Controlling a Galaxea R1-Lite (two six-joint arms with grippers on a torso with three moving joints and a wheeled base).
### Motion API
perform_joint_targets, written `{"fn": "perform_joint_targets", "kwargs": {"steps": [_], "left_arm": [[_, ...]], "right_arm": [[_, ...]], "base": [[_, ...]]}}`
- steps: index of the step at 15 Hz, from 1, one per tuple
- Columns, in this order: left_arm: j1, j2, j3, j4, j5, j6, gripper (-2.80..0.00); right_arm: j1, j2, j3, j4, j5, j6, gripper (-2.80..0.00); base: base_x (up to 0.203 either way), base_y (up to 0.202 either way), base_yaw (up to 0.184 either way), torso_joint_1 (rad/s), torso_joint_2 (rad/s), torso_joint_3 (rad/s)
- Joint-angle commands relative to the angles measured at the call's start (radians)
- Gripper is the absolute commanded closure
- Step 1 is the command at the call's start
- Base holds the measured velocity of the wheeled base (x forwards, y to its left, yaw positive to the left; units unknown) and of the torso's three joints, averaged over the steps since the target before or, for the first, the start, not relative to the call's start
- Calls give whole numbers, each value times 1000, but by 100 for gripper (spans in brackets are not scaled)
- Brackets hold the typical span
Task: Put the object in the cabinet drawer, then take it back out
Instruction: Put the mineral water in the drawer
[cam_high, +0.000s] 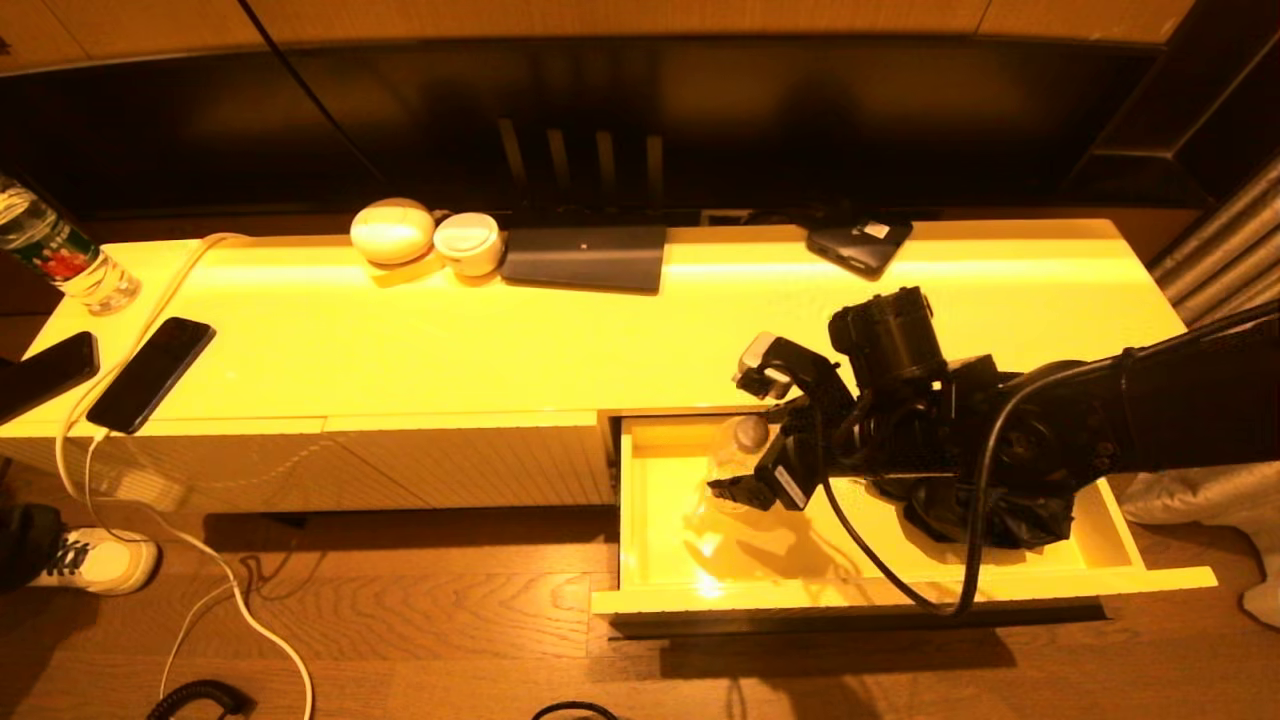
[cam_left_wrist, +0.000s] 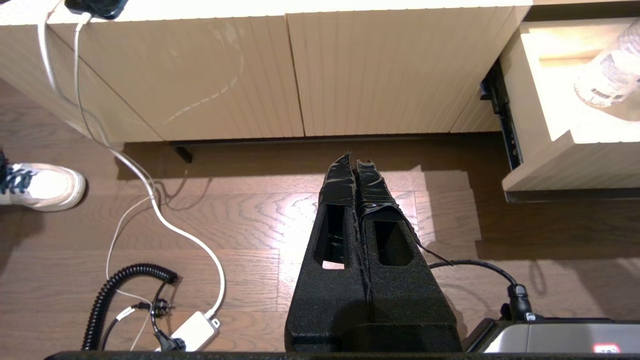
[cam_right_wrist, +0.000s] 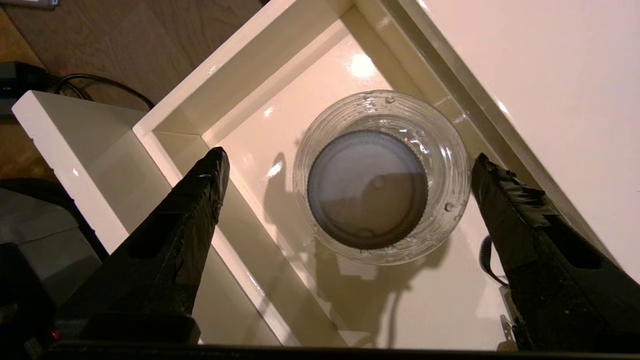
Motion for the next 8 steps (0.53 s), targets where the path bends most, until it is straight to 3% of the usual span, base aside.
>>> {"fn": "perform_joint_targets", "kwargs": {"steps": [1,8], "left_arm": [[0,0,3,0,0,0,0],[0,0,2,0,0,0,0]], "right_arm": [[7,34,-7,-1,1,-2,-280],[6,34,-1,6,1,-6,-280]], "base": [[0,0,0,0,0,0],[0,0,0,0,0,0]]}}
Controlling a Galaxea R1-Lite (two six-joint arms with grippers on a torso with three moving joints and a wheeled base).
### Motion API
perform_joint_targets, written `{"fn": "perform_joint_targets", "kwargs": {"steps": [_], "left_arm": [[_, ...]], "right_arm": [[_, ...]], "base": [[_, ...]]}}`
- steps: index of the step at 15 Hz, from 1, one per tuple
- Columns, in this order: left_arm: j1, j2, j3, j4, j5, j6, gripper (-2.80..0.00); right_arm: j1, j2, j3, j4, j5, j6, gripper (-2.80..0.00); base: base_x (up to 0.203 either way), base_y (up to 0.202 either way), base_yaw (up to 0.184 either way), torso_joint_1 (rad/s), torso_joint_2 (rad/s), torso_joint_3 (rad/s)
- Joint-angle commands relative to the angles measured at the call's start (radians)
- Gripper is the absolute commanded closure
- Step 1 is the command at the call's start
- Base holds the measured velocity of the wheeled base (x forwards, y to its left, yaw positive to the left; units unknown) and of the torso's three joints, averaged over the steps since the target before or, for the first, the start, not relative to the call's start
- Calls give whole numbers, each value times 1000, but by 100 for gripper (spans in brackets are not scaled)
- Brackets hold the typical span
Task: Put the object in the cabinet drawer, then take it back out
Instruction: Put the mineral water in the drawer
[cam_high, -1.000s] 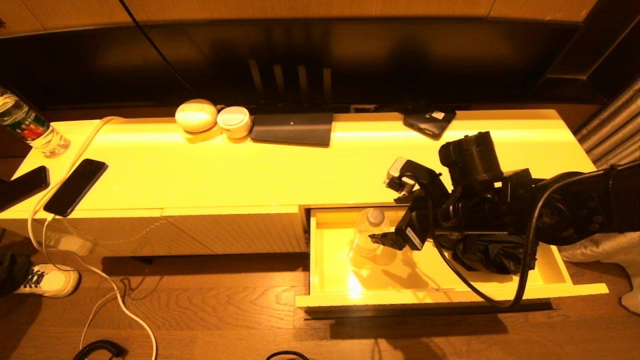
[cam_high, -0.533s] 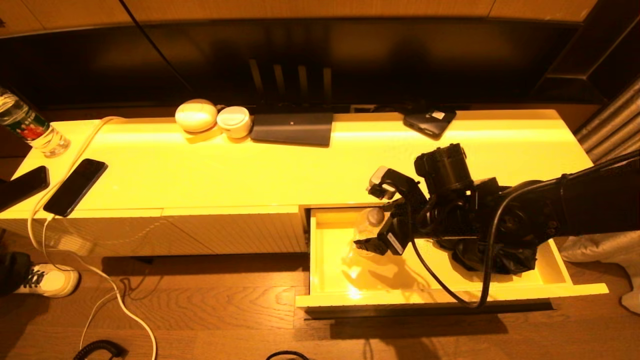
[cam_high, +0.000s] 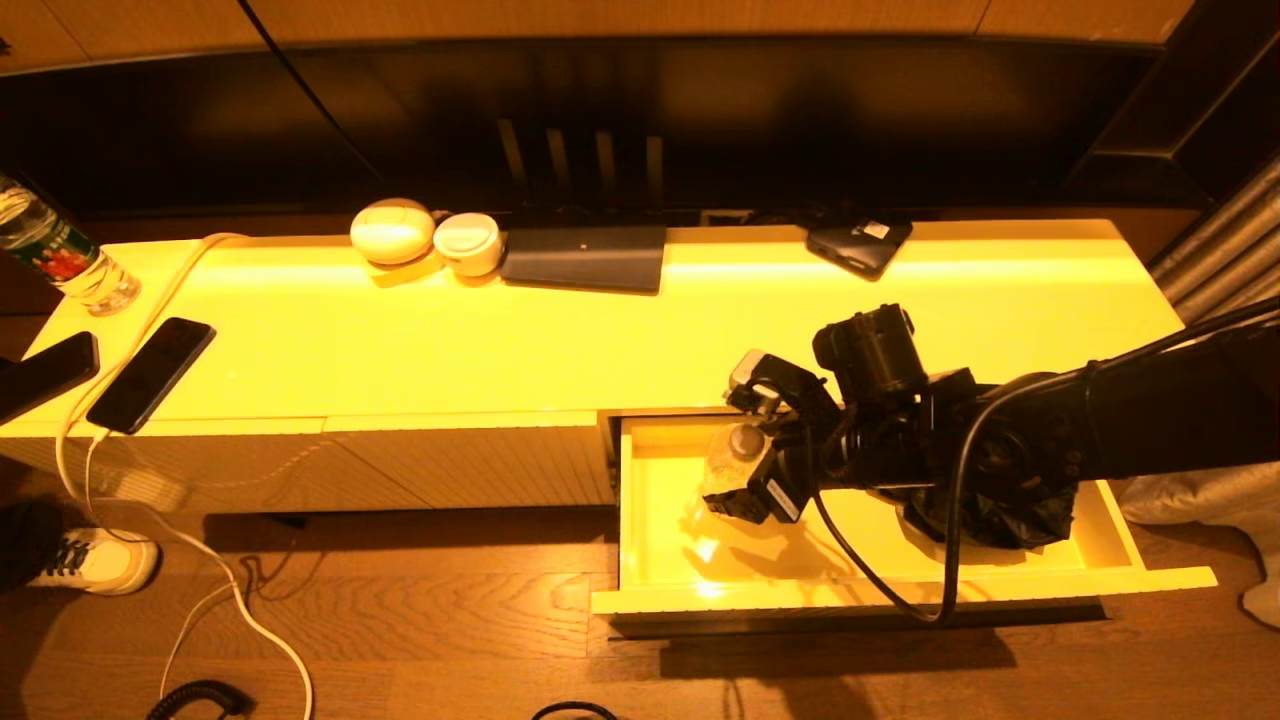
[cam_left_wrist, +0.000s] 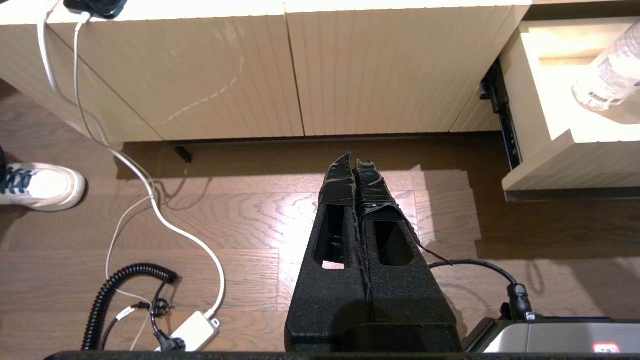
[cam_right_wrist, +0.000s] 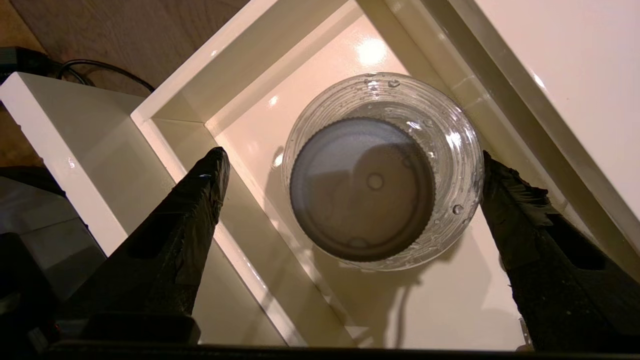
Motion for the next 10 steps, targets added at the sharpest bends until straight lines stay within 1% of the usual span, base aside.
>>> {"fn": "perform_joint_targets", "kwargs": {"steps": [1,7,8,10], "left_arm": [[0,0,2,-1,0,0,0],[0,0,3,-1,0,0,0],[0,0,2,-1,0,0,0],[0,0,2,-1,0,0,0]], "right_arm": [[0,-1,-1,7,2,-2,-280],[1,-2,5,32,-1,-5,-280],[1,-4,6,36,-1,-6,0],[6,1,-7,44,0,-5,0]], "base": [[0,0,0,0,0,0],[0,0,0,0,0,0],[0,0,0,0,0,0],[0,0,0,0,0,0]]}}
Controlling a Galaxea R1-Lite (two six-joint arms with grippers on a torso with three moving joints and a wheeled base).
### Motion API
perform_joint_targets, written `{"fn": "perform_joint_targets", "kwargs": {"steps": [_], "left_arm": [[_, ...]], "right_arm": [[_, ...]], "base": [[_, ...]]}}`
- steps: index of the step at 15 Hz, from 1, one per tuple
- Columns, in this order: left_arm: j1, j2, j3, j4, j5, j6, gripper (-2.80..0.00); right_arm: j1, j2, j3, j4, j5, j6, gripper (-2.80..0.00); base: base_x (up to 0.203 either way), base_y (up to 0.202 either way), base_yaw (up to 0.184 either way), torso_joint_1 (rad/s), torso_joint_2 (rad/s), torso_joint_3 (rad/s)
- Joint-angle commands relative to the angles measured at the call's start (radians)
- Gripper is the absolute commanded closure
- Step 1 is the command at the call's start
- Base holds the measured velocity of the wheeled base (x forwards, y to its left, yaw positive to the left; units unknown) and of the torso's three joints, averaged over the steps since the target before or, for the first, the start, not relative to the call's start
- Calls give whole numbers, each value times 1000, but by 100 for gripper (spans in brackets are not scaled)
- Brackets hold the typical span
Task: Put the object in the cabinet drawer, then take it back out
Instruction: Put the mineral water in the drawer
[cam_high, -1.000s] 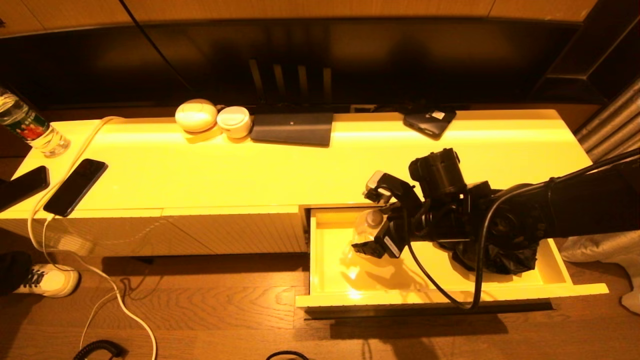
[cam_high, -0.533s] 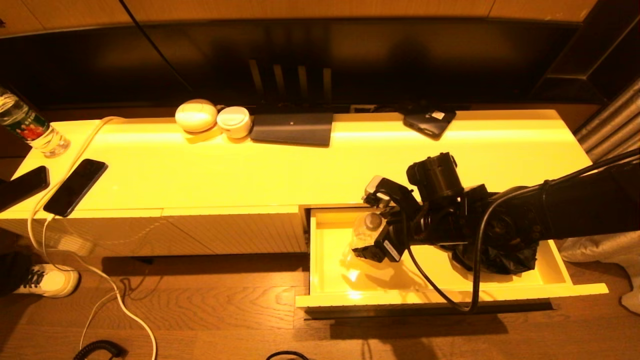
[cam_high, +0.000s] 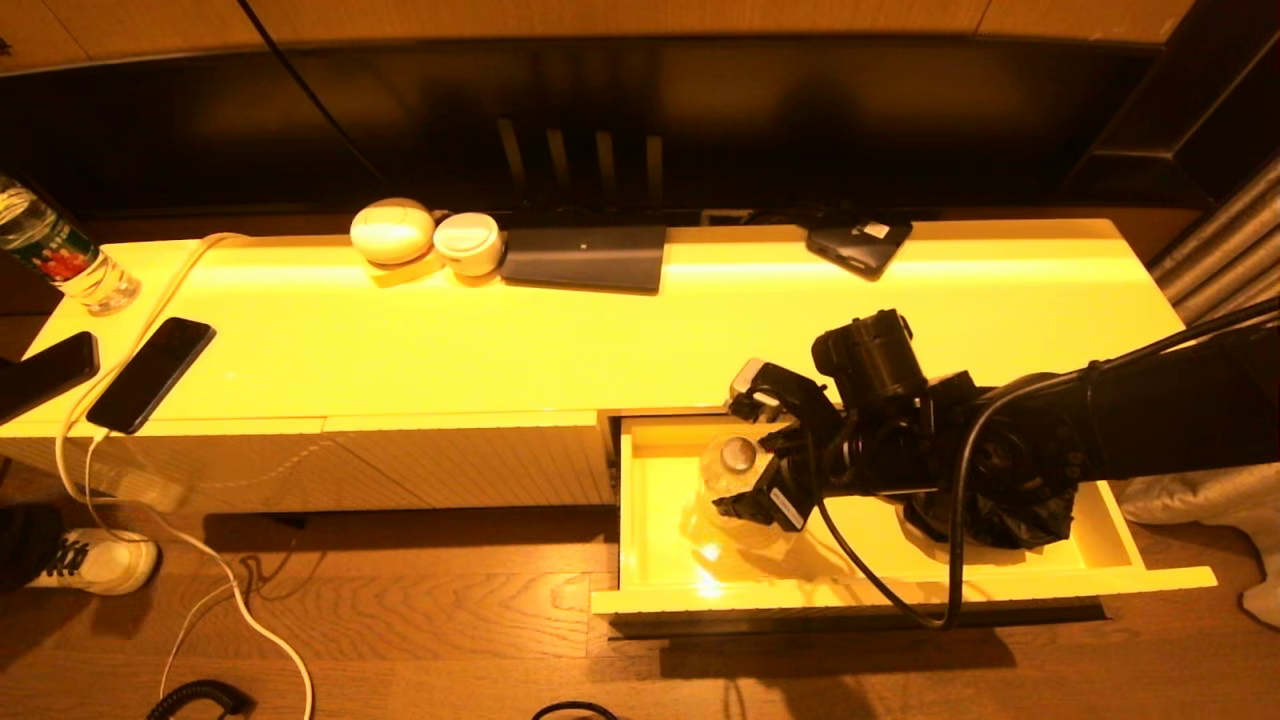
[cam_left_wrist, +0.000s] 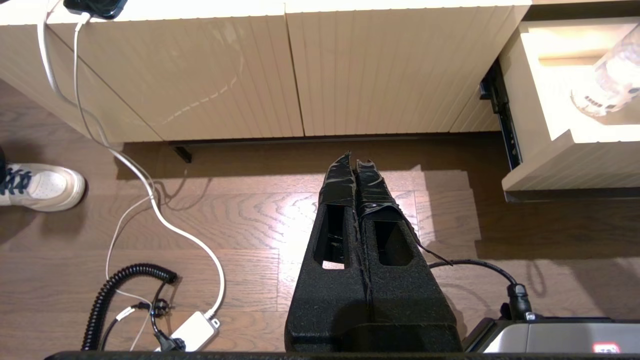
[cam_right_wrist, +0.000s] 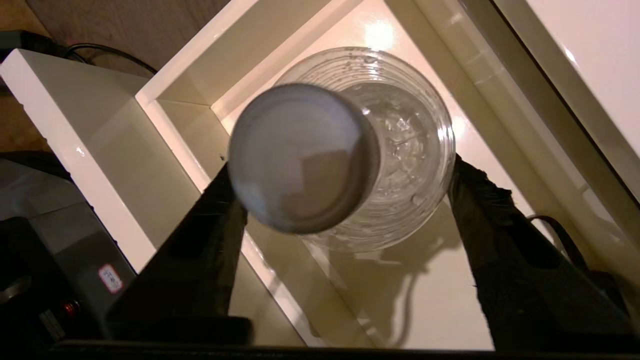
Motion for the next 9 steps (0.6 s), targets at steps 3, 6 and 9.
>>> {"fn": "perform_joint_targets", "kwargs": {"steps": [3,6,9], "left_arm": [[0,0,2,0,0,0,0],[0,0,2,0,0,0,0],[0,0,2,0,0,0,0]], "right_arm": [[3,1,-12,8,4,-1,0],[3,-2,-1,8,2,-7,0],[-6,-42,25,9,-5,-43,0]], "base": [[0,0,0,0,0,0],[0,0,0,0,0,0],[0,0,0,0,0,0]]}}
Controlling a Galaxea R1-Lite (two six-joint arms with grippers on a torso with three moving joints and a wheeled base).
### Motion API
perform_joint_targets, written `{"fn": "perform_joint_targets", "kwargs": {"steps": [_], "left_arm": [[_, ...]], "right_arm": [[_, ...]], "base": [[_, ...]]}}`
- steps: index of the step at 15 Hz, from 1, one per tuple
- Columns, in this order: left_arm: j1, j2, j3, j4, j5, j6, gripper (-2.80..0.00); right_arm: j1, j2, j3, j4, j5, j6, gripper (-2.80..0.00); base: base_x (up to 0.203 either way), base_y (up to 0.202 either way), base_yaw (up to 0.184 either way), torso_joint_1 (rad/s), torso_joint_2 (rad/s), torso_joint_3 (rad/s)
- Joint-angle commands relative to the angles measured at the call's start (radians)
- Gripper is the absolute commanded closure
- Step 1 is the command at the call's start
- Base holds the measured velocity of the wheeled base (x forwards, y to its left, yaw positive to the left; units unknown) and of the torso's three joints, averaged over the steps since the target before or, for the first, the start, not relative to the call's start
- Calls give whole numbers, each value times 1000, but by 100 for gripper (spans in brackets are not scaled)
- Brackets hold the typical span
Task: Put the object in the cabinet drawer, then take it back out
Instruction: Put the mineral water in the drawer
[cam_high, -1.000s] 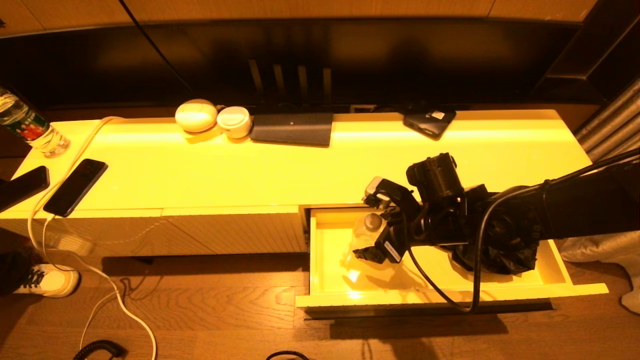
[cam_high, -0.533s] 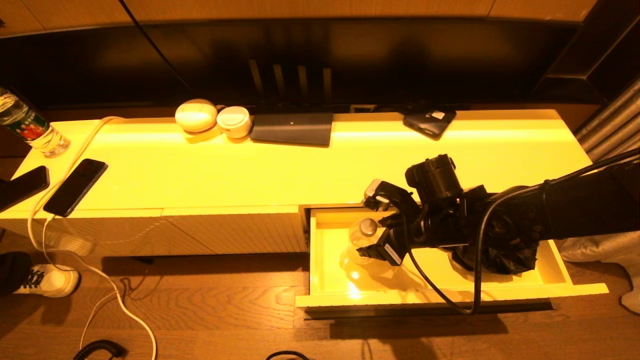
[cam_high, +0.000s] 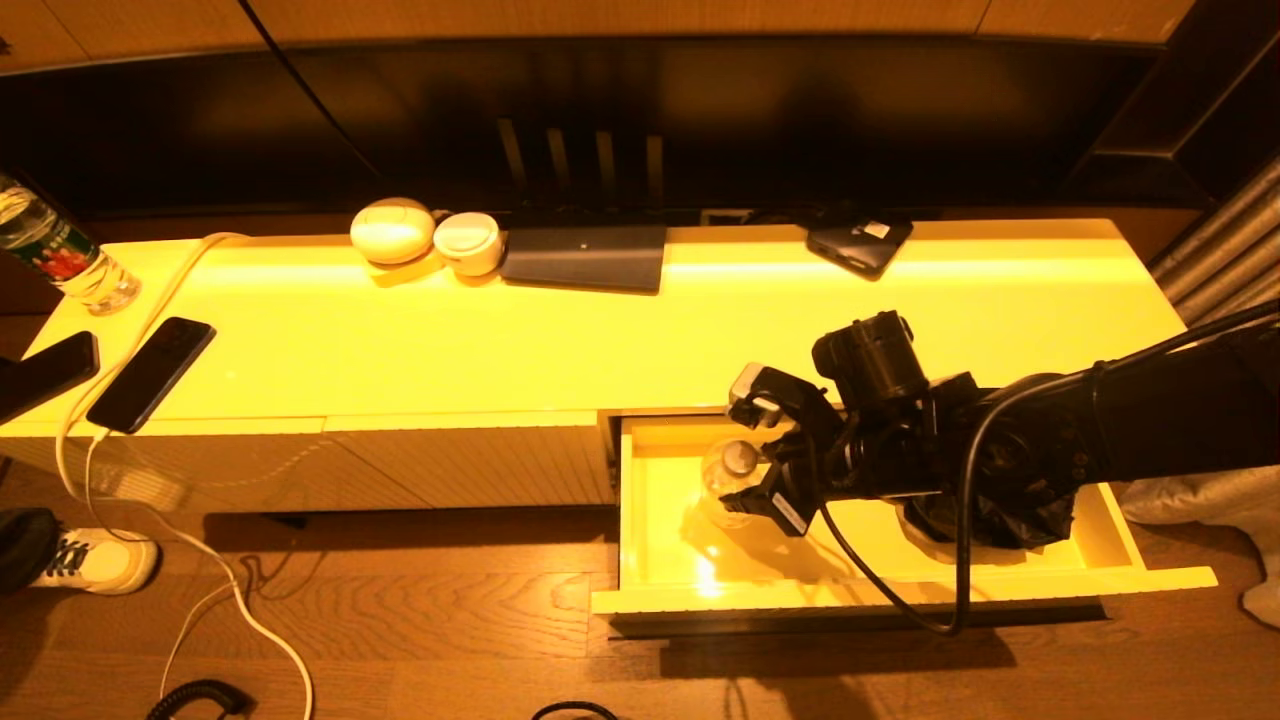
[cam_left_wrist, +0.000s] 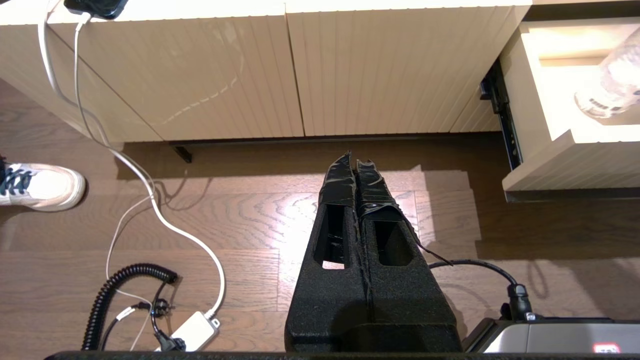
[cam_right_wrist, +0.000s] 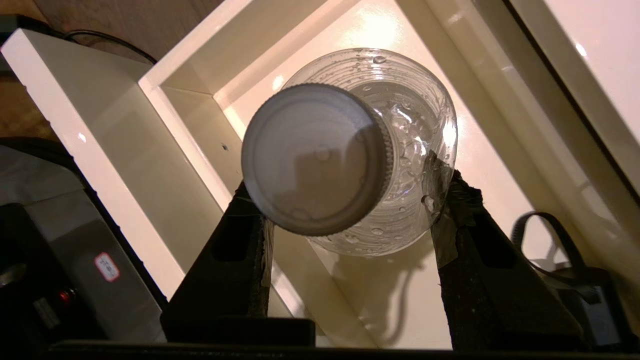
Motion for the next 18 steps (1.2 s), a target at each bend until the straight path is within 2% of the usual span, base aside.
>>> {"fn": "perform_joint_targets", "kwargs": {"steps": [1,2,3,6,9,13,15,18], "left_arm": [[0,0,2,0,0,0,0],[0,0,2,0,0,0,0],[0,0,2,0,0,0,0],[0,0,2,0,0,0,0],[0,0,2,0,0,0,0],[0,0,2,0,0,0,0],[0,0,2,0,-1,0,0],[0,0,2,0,0,0,0]], "right_arm": [[-18,-50,18,0,-8,-49,0],[-28,-61,29,0,-20,-76,0],[-38,-78,43,0,-51,-138,0],[-59,-101,79,9,-193,-286,0],[-86,-115,84,54,-287,-388,0],[-128,-136,100,134,-413,-601,0],[-127,-144,103,193,-492,-657,0],[-91,-123,77,207,-533,-678,0]], "base": [[0,0,0,0,0,0],[0,0,0,0,0,0],[0,0,0,0,0,0],[0,0,0,0,0,0],[0,0,0,0,0,0],[0,0,0,0,0,0],[0,0,0,0,0,0],[0,0,0,0,0,0]]}}
